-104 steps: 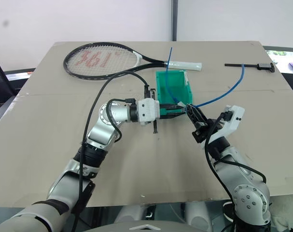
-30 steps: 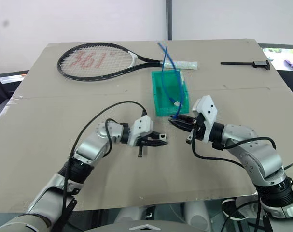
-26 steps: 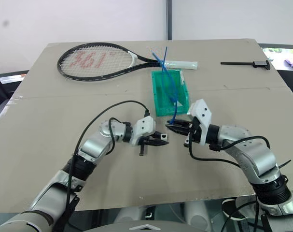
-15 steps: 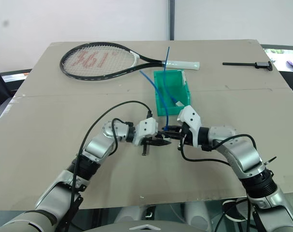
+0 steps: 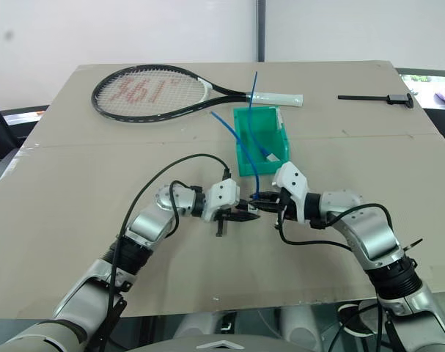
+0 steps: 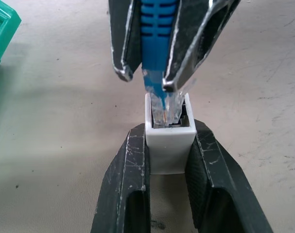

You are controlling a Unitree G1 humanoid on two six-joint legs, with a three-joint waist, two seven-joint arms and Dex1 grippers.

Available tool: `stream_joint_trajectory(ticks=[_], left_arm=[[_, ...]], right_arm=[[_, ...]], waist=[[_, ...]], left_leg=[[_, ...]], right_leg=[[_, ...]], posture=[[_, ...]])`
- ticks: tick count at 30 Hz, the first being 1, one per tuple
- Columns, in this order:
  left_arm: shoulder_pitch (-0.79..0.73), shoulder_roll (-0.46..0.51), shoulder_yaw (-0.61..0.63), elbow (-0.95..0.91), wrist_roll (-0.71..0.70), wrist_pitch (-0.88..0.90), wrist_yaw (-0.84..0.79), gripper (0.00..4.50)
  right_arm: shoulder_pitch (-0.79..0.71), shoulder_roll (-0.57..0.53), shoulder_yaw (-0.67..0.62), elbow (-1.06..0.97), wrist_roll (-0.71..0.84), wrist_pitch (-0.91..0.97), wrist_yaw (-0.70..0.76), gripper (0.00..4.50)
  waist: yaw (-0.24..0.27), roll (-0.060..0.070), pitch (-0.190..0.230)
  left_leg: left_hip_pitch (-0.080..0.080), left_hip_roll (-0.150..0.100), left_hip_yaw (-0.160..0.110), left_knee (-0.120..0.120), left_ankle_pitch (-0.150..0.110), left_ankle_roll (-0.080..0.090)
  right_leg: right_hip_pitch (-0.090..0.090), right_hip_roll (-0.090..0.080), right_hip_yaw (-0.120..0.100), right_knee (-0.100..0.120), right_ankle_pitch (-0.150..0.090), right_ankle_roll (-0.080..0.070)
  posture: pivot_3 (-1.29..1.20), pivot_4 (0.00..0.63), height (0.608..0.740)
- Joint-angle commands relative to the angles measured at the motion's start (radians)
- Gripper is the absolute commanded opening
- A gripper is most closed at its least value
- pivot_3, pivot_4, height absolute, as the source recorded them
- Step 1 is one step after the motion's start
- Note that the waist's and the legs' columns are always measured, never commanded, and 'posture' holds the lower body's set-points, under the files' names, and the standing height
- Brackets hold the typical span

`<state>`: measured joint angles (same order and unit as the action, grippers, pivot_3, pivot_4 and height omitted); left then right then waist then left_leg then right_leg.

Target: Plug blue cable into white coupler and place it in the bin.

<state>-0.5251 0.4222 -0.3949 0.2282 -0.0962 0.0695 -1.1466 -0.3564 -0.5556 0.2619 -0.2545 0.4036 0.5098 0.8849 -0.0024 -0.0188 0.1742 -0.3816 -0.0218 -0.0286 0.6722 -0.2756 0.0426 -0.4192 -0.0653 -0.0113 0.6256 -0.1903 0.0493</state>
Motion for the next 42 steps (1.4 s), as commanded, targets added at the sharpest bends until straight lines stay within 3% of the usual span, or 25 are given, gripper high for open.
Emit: stream_joint_trajectory(ticks=[1,9,26,39,42], left_arm=[[0.008,-0.007,-0.003,0.004,0.014,-0.015,-0.001,0.38],[0.008,-0.01,-0.006,0.017,0.018,-0.038,-0.008,0.38],[0.023,-0.027,0.004,0.016,0.026,-0.042,0.004,0.38],[0.027,-0.029,0.007,0.003,0.023,-0.031,0.009,0.38],[0.027,-0.03,0.009,-0.003,0.021,-0.027,0.011,0.38]], right_arm=[[0.007,-0.021,0.018,0.021,-0.035,-0.001,0.024,0.0],[-0.051,-0.058,0.106,0.106,-0.158,-0.094,0.109,0.0],[-0.154,-0.059,0.16,0.234,-0.175,-0.05,0.281,0.0],[-0.13,-0.014,0.225,0.305,-0.248,-0.062,0.275,0.0],[-0.075,-0.007,0.257,0.386,-0.331,-0.174,0.228,0.0]], waist=[[0.0,0.0,0.0],[-0.001,0.0,-0.001],[0.002,0.0,-0.011],[0.006,0.001,-0.016],[0.004,0.0,-0.025]], left_leg=[[0.0,0.0,0.0,0.0,0.0,0.0],[0.002,0.0,0.0,0.0,0.0,0.0],[0.003,0.0,-0.001,0.001,0.0,0.0],[0.003,0.0,-0.001,0.0,0.0,0.0],[0.004,0.0,-0.001,0.0,0.0,0.0]], right_leg=[[0.0,0.0,0.0,0.0,0.0,0.0],[0.002,0.0,0.0,0.0,0.0,0.0],[0.003,-0.001,-0.001,0.0,0.0,0.0],[0.003,-0.001,-0.001,0.0,0.0,0.0],[0.004,0.0,-0.001,0.0,0.0,0.0]], posture=[[0.0,0.15,0.74],[0.0,0.15,0.74],[0.0,0.15,0.74],[0.0,0.15,0.74],[0.0,0.15,0.74]])
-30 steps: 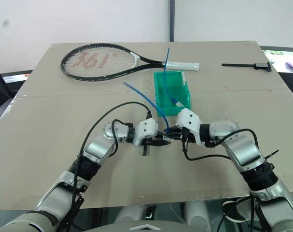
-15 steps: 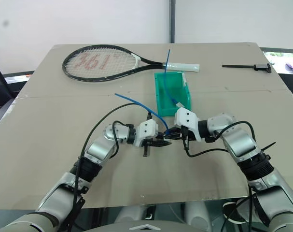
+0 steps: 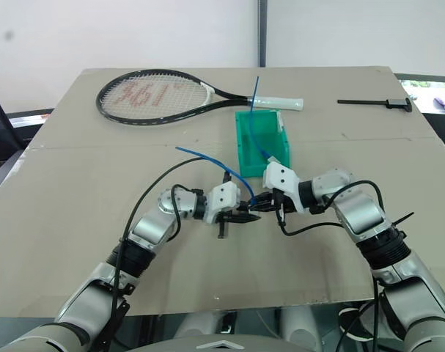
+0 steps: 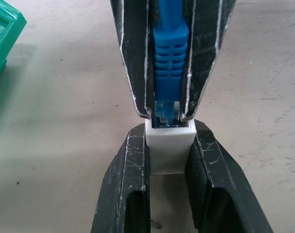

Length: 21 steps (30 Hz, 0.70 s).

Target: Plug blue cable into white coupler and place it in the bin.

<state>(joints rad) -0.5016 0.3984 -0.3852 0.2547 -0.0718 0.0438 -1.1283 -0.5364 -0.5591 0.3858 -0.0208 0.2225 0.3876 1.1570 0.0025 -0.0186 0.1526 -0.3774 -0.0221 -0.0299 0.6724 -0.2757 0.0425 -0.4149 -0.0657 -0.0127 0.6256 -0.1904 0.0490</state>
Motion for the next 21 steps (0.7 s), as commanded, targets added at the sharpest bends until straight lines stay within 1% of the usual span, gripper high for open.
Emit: stream_joint_trajectory(ticks=[1,2,4,5,6,8,9,10,12,14,16,18,19,21], left_arm=[[0.004,-0.007,0.002,-0.033,-0.006,0.0,-0.005,0.38],[0.007,-0.009,0.006,-0.041,-0.011,0.004,-0.004,0.38],[0.014,-0.011,0.017,-0.063,-0.026,0.015,-0.006,0.38],[0.018,-0.011,0.024,-0.076,-0.035,0.024,-0.008,0.38],[0.022,-0.009,0.032,-0.091,-0.044,0.036,-0.009,0.38],[0.029,-0.005,0.051,-0.121,-0.068,0.069,-0.011,0.38],[0.032,0.001,0.062,-0.141,-0.082,0.092,-0.014,0.38],[0.035,0.01,0.071,-0.161,-0.097,0.116,-0.017,0.38],[0.038,0.026,0.098,-0.216,-0.14,0.189,-0.014,0.38],[0.03,0.033,0.141,-0.278,-0.196,0.283,0.006,0.38],[0.001,0.035,0.183,-0.338,-0.231,0.401,0.063,0.38],[-0.035,0.033,0.215,-0.378,-0.263,0.502,0.108,0.38],[-0.046,0.034,0.224,-0.389,-0.275,0.536,0.121,0.38],[-0.126,0.035,0.232,-0.384,-0.296,0.684,0.166,0.38]], right_arm=[[0.11,0.014,0.113,0.171,-0.163,-0.085,-0.087,0.0],[0.108,0.039,0.076,0.181,-0.157,-0.119,-0.124,0.0],[0.098,0.09,-0.031,0.162,-0.082,-0.134,-0.173,0.0],[0.102,0.09,-0.071,0.118,-0.045,-0.136,-0.165,0.0],[0.108,0.089,-0.104,0.074,-0.023,-0.141,-0.164,0.7],[0.131,0.086,-0.18,-0.041,0.04,-0.125,-0.186,1.53],[0.151,0.078,-0.218,-0.119,0.08,-0.106,-0.195,1.81],[0.171,0.074,-0.253,-0.192,0.115,-0.092,-0.207,2.25],[0.223,0.061,-0.332,-0.355,0.209,-0.025,-0.247,3.22],[0.3,0.042,-0.405,-0.509,0.261,0.026,-0.307,3.22],[0.419,0.017,-0.466,-0.643,0.249,0.056,-0.374,3.22],[0.523,0.001,-0.504,-0.73,0.224,0.07,-0.426,3.22],[0.549,-0.004,-0.509,-0.753,0.219,0.074,-0.445,3.22],[0.627,0.006,-0.544,-0.807,0.213,0.087,-0.5,3.22]], waist=[[-0.002,-0.001,-0.006],[-0.008,-0.002,-0.007],[-0.017,-0.002,-0.007],[-0.02,-0.002,-0.006],[-0.018,-0.001,-0.004],[-0.016,0.003,-0.001],[-0.012,0.003,0.0],[-0.01,0.003,0.0],[-0.008,0.003,0.0],[-0.006,0.003,0.0],[0.0,0.003,0.0],[0.014,0.003,0.0],[0.012,0.003,0.0],[0.012,0.003,0.001]], left_leg=[[0.001,0.0,0.0,0.0,0.0,0.0],[0.003,0.0,0.0,-0.001,0.0,0.0],[0.011,0.001,0.001,-0.003,0.0,0.0],[0.014,0.002,0.002,-0.003,0.0,0.0],[0.015,0.003,0.002,-0.003,0.0,0.0],[0.014,0.003,0.002,-0.003,0.0,0.0],[0.013,0.003,0.002,-0.003,0.0,0.0],[0.009,0.003,0.001,-0.003,0.0,0.0],[-0.005,0.002,0.0,-0.001,0.0,-0.001],[-0.007,0.001,0.0,-0.001,0.0,-0.001],[-0.009,0.001,-0.002,-0.002,0.0,-0.001],[-0.011,0.0,-0.003,-0.003,0.0,-0.001],[-0.012,-0.001,-0.004,-0.003,0.0,-0.001],[-0.012,-0.003,-0.003,-0.001,0.0,0.0]], right_leg=[[0.001,0.0,0.0,0.0,0.0,0.0],[0.002,0.0,0.0,0.0,0.0,0.0],[0.008,0.001,0.001,-0.001,-0.005,0.0],[0.01,0.001,0.002,0.0,-0.005,0.0],[0.01,0.002,0.002,0.0,-0.005,0.0],[0.009,0.002,0.002,0.001,-0.005,0.0],[0.009,0.002,0.002,0.001,-0.005,0.0],[0.006,0.002,0.002,0.001,-0.004,0.0],[-0.007,0.001,0.001,0.001,0.001,-0.001],[-0.009,0.001,0.002,0.001,0.001,-0.001],[-0.009,0.0,0.0,-0.001,0.0,0.0],[-0.01,-0.001,-0.001,-0.002,-0.001,0.001],[-0.01,-0.002,-0.002,-0.002,-0.001,0.002],[-0.01,-0.003,-0.001,-0.001,-0.001,0.003]], posture=[[0.0,0.15,0.74],[0.0,0.15,0.74],[0.0,0.15,0.74],[0.0,0.15,0.74],[0.0,0.15,0.74],[0.0,0.15,0.74],[0.0,0.15,0.74],[0.0,0.15,0.74],[0.0,0.15,0.74],[0.0,0.15,0.74],[0.0,0.15,0.74],[0.0,0.15,0.74],[0.0,0.15,0.74],[0.0,0.15,0.74]])
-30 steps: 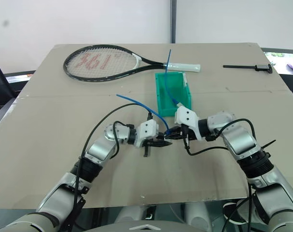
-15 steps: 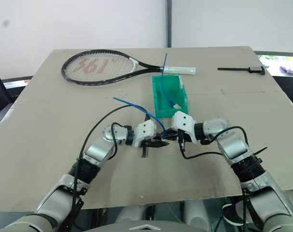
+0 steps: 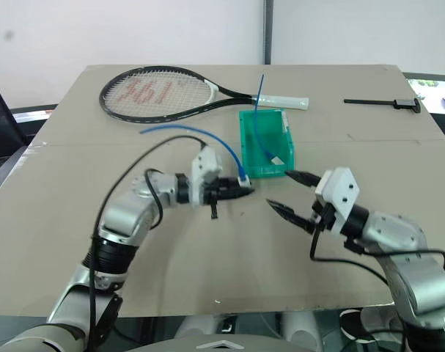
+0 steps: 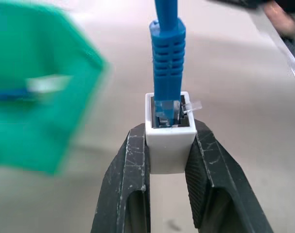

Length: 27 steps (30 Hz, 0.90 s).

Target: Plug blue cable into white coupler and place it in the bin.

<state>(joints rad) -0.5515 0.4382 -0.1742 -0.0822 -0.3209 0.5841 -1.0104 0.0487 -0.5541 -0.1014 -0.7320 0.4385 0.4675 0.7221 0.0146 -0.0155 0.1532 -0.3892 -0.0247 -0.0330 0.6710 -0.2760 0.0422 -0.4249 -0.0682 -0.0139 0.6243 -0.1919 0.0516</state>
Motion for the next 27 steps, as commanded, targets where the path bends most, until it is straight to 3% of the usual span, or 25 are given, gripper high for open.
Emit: stream_joint_trajectory(ticks=[1,6,10,19,24,27], left_arm=[[-0.125,-0.018,0.034,-0.028,-0.068,0.218,0.07,0.38],[-0.373,-0.108,0.046,0.196,-0.058,0.361,0.18,0.38],[-0.571,-0.208,0.068,0.527,-0.003,0.349,0.291,0.38],[-0.794,-0.321,0.098,1.028,0.086,0.13,0.376,0.38],[-0.867,-0.33,0.126,1.13,0.108,0.12,0.391,2.8],[-0.895,-0.289,0.157,1.12,0.088,0.188,0.355,4.27]], right_arm=[[0.079,0.002,-0.07,-0.116,-0.012,0.008,-0.085,3.22],[0.225,0.043,-0.135,-0.142,-0.046,-0.004,-0.183,3.22],[0.281,0.102,-0.194,-0.118,-0.052,-0.049,-0.233,4.46],[0.284,0.143,-0.177,-0.107,-0.139,-0.122,-0.313,4.46],[0.272,0.148,-0.166,-0.108,-0.136,-0.118,-0.323,4.5],[0.264,0.147,-0.153,-0.111,-0.135,-0.108,-0.324,4.5]], waist=[[0.003,-0.001,0.002],[-0.002,-0.004,0.004],[-0.002,-0.006,0.006],[-0.011,-0.007,0.008],[-0.009,-0.007,0.009],[-0.01,-0.007,0.009]], left_leg=[[0.0,-0.001,0.0,0.0,0.0,0.0],[0.008,0.0,-0.002,0.005,0.0,0.001],[0.008,0.0,-0.003,0.005,0.0,0.0],[0.005,-0.001,0.0,-0.001,0.0,0.0],[0.003,-0.002,0.001,-0.001,0.0,0.0],[0.003,-0.002,0.0,0.0,0.0,0.0]], right_leg=[[0.0,0.0,0.0,0.0,0.0,0.0],[0.01,0.002,0.0,0.001,-0.004,0.002],[0.01,0.004,0.0,0.001,-0.003,0.005],[0.004,0.004,0.003,0.001,-0.001,0.002],[0.003,0.004,0.004,0.0,-0.002,0.004],[0.003,0.004,0.004,0.0,-0.003,0.005]], posture=[[0.0,0.15,0.74],[0.0,0.15,0.74],[0.0,0.15,0.74],[0.0,0.15,0.74],[0.0,0.15,0.74],[0.0,0.15,0.74]])
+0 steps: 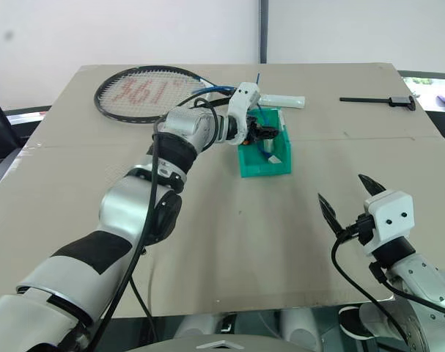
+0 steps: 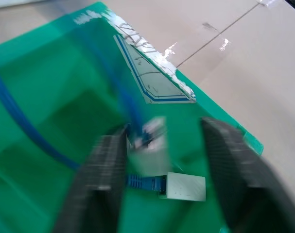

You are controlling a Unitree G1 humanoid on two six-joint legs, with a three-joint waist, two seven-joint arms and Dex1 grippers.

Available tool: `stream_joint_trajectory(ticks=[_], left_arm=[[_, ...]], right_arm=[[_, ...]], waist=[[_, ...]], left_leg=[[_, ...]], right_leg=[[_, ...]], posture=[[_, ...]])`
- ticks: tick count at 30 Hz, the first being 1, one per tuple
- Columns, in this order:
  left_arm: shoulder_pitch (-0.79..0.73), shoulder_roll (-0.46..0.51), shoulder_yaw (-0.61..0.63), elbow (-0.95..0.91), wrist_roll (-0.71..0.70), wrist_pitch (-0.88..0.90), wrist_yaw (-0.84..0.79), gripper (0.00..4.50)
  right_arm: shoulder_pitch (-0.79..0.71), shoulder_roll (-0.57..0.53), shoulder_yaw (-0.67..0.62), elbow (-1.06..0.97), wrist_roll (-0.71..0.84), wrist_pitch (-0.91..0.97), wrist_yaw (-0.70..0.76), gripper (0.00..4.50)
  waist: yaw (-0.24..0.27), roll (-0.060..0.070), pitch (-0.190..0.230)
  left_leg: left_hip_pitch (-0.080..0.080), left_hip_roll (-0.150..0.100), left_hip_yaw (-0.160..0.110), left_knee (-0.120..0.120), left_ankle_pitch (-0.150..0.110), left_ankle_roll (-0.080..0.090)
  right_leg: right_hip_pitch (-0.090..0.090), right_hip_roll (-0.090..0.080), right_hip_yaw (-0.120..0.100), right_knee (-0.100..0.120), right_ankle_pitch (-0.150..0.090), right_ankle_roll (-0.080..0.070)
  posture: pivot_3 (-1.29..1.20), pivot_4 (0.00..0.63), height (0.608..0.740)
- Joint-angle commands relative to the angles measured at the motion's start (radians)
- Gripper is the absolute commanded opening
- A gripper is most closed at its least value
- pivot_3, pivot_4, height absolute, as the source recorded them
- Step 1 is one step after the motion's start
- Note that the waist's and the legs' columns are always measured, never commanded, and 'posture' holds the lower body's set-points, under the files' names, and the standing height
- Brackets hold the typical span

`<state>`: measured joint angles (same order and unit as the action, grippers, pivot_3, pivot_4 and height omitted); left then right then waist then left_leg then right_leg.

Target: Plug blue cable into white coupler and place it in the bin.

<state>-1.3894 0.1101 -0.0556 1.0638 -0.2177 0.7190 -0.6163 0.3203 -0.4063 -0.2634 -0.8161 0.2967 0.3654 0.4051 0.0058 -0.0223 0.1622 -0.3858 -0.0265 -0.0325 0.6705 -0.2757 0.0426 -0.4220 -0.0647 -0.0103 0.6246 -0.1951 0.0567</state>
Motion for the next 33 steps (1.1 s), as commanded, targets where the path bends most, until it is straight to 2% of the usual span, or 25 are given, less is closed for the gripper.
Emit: stream_joint_trajectory(ticks=[1,5,8,10,12,15,17,21,24,29,33], left_arm=[[-0.059,0.064,0.041,-0.051,-0.023,0.097,-0.07,4.43],[-0.021,0.147,0.024,-0.217,-0.056,0.243,-0.186,4.43],[0.109,0.228,0.045,-0.496,-0.122,0.284,-0.257,4.43],[0.223,0.262,0.056,-0.668,-0.127,0.219,-0.245,4.43],[0.378,0.278,0.091,-0.842,-0.139,0.02,-0.281,4.43],[0.706,0.394,0.113,-1.088,-0.164,-0.131,-0.403,4.43],[0.856,0.423,0.159,-1.159,-0.183,-0.141,-0.379,4.43],[1.097,0.466,0.227,-1.273,-0.211,-0.196,-0.386,4.43],[1.268,0.492,0.282,-1.348,-0.23,-0.214,-0.379,4.43],[1.471,0.5,0.335,-1.445,-0.244,-0.248,-0.353,4.43],[1.572,0.479,0.336,-1.514,-0.261,-0.254,-0.318,4.43]], right_arm=[[-0.011,-0.001,0.011,-0.029,0.01,-0.002,-0.008,4.5],[-0.025,-0.004,0.018,-0.023,0.018,0.004,-0.007,4.5],[-0.046,-0.015,0.024,0.001,0.018,0.005,0.006,4.5],[-0.057,-0.022,0.023,0.016,0.026,0.005,0.017,4.5],[-0.068,-0.036,0.023,0.036,0.032,0.004,0.033,4.5],[-0.08,-0.07,0.009,0.096,0.07,-0.004,0.099,4.5],[-0.071,-0.108,-0.01,0.139,0.091,-0.014,0.159,4.5],[-0.053,-0.18,-0.059,0.224,0.12,-0.043,0.261,4.5],[-0.041,-0.234,-0.089,0.296,0.13,-0.071,0.336,4.5],[-0.055,-0.284,-0.112,0.398,0.137,-0.103,0.409,4.5],[-0.087,-0.303,-0.1,0.441,0.139,-0.105,0.437,4.5]], waist=[[-0.003,0.0,0.0],[-0.017,0.001,0.002],[-0.022,0.002,0.002],[-0.021,0.003,0.002],[-0.018,0.004,0.002],[-0.022,0.006,0.001],[-0.017,0.006,0.001],[0.013,0.004,0.003],[0.01,0.006,0.002],[0.009,0.005,0.002],[0.009,0.006,0.002]], left_leg=[[0.0,0.0,0.0,0.0,0.0,0.0],[0.001,0.001,0.0,0.0,0.0,0.0],[0.001,0.001,0.001,0.0,0.0,0.0],[0.003,0.002,0.002,-0.001,0.0,-0.001],[0.003,0.002,0.003,-0.001,0.003,-0.005],[0.004,0.003,0.006,-0.002,0.003,-0.006],[0.005,0.003,0.005,-0.002,0.003,-0.006],[0.002,0.001,0.001,0.0,0.0,-0.001],[0.007,0.0,0.004,0.0,-0.001,0.001],[0.006,0.002,0.001,0.001,-0.001,0.001],[0.007,0.003,0.001,0.001,-0.001,0.001]], right_leg=[[0.0,0.0,0.0,0.0,0.0,0.0],[0.0,0.0,0.0,0.001,0.0,0.0],[0.0,0.0,0.001,0.002,0.002,-0.003],[0.0,0.0,0.003,0.002,0.002,-0.004],[0.0,0.0,0.005,0.001,0.002,-0.004],[-0.001,-0.002,0.008,0.001,0.003,-0.004],[-0.001,-0.005,0.012,0.001,0.003,-0.005],[-0.001,-0.003,0.007,0.001,0.001,-0.008],[0.003,-0.007,0.007,0.0,0.0,-0.008],[0.005,-0.006,0.004,0.0,0.0,-0.008],[0.005,-0.006,0.003,0.0,-0.001,-0.007]], posture=[[0.0,0.15,0.74],[0.0,0.15,0.74],[0.0,0.15,0.74],[0.0,0.15,0.74],[0.0,0.15,0.74],[0.0,0.15,0.74],[0.0,0.15,0.74],[0.0,0.15,0.74],[0.0,0.15,0.74],[0.0,0.15,0.74],[0.0,0.15,0.74]])
